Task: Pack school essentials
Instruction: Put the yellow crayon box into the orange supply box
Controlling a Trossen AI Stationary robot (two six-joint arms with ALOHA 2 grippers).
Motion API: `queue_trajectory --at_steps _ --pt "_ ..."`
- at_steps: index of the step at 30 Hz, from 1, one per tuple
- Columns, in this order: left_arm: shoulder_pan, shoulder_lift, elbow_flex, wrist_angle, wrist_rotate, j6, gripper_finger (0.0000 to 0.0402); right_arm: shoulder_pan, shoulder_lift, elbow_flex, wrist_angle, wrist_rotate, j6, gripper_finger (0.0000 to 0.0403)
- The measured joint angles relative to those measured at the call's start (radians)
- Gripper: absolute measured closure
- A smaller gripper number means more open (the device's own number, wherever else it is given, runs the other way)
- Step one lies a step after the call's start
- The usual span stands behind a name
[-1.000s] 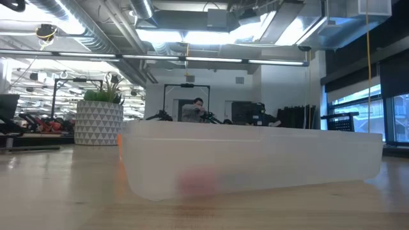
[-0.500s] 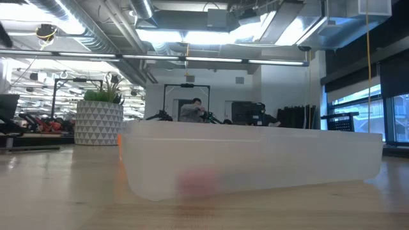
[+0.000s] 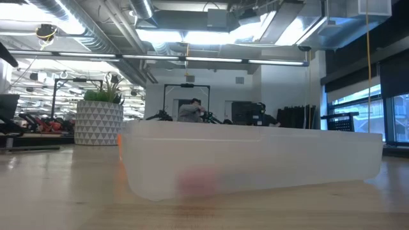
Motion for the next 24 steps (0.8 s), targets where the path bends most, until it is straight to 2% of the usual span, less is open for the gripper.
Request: queue_trajectory --at_steps 11,24 --pt "0.0 -0.002 -0.022 0.044 -0.008 0.003 0.0013 -0.006 0.0 0.0 0.02 0.0 0.0 0.0273" --pt "0.002 -0.003 -0.022 0.042 0.003 0.055 0.0126 -0.014 0.0 0.0 0.02 -0.002 0.0 0.0273"
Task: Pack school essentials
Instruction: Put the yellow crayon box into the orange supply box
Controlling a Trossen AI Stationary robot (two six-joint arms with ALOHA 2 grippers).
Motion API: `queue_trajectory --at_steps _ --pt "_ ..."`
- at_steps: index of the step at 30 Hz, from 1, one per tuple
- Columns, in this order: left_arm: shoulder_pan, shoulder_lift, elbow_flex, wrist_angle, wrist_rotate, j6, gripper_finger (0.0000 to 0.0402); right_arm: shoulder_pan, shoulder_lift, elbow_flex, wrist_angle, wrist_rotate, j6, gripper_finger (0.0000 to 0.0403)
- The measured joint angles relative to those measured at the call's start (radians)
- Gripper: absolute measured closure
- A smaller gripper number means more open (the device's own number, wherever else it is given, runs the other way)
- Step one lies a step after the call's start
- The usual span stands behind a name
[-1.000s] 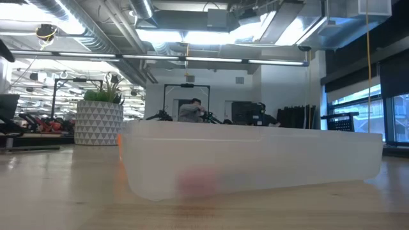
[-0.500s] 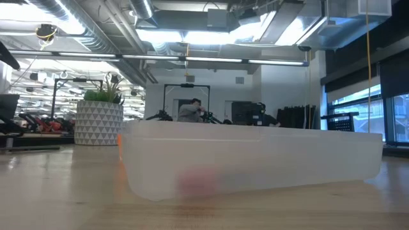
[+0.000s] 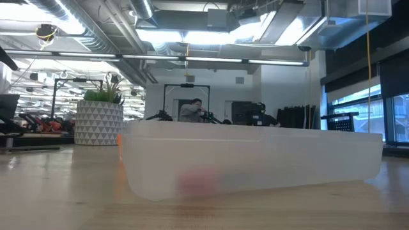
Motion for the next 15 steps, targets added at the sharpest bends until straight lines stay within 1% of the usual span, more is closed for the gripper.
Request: queue_trajectory --at_steps 3,10,15 --pt "0.008 -0.011 -0.001 0.014 -0.011 0.031 0.0139 0.0 0.0 0.0 0.0 0.0 0.0 0.0273" --pt "0.049 -0.091 0.017 0.023 -0.075 0.132 0.0142 0.0 0.0 0.0 0.0 0.0 0.0 0.0273" --pt "0.085 -0.148 0.067 0.022 -0.131 0.297 0.0141 0.0 0.0 0.0 0.004 0.0 0.0 0.0273"
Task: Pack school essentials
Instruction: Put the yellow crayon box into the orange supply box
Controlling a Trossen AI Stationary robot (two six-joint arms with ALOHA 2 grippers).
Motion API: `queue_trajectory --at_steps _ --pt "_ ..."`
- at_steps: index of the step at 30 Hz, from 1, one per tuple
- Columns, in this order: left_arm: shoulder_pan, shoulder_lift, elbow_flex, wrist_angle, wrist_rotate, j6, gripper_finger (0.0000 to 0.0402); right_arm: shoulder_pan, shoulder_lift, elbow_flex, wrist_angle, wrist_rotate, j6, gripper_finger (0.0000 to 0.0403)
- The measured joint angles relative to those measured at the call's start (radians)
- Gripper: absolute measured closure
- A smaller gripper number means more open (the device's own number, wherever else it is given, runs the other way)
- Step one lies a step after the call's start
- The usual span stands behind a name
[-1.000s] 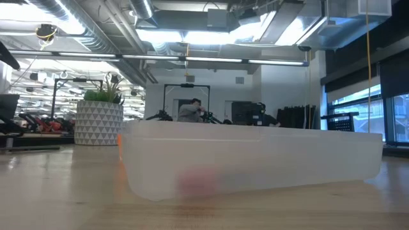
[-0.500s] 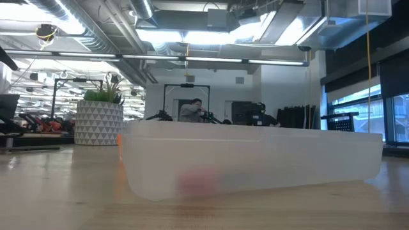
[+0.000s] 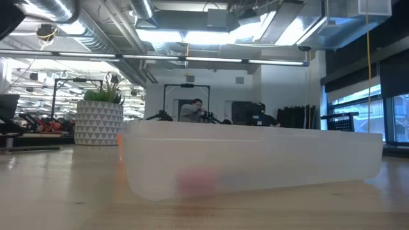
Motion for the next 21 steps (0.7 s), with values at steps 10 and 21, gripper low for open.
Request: queue_trajectory --at_steps 10,21 --pt "0.148 -0.026 0.116 -0.003 -0.003 0.481 0.0142 0.0 0.0 0.0 0.01 0.0 0.0 0.0273" --pt "0.306 -0.026 0.171 -0.004 0.004 0.887 0.0143 -0.01 -0.042 0.0 -0.139 0.0 0.153 0.0273"
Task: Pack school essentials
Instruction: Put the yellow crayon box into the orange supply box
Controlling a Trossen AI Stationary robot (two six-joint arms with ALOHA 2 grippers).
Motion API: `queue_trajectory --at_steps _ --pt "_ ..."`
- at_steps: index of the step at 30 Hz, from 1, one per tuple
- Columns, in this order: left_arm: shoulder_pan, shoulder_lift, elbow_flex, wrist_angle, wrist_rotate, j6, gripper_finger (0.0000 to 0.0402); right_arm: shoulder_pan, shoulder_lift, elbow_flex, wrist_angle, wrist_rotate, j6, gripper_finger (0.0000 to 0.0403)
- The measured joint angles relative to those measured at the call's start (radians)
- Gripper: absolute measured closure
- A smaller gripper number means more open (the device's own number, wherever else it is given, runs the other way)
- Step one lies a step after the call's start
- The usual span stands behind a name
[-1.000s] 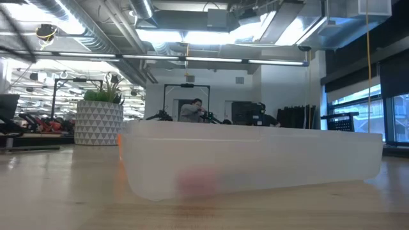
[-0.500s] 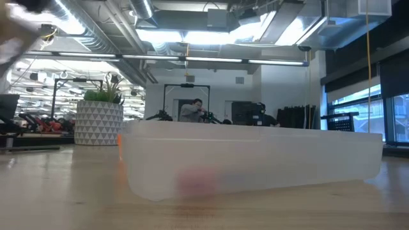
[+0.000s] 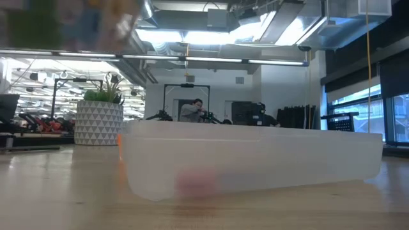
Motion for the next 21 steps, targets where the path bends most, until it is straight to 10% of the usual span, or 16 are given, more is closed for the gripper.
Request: queue_trajectory --at_steps 21 --pt "0.156 0.121 0.002 0.445 -0.156 0.525 0.0143 -0.009 -0.036 0.0 -0.252 0.184 0.165 0.0273"
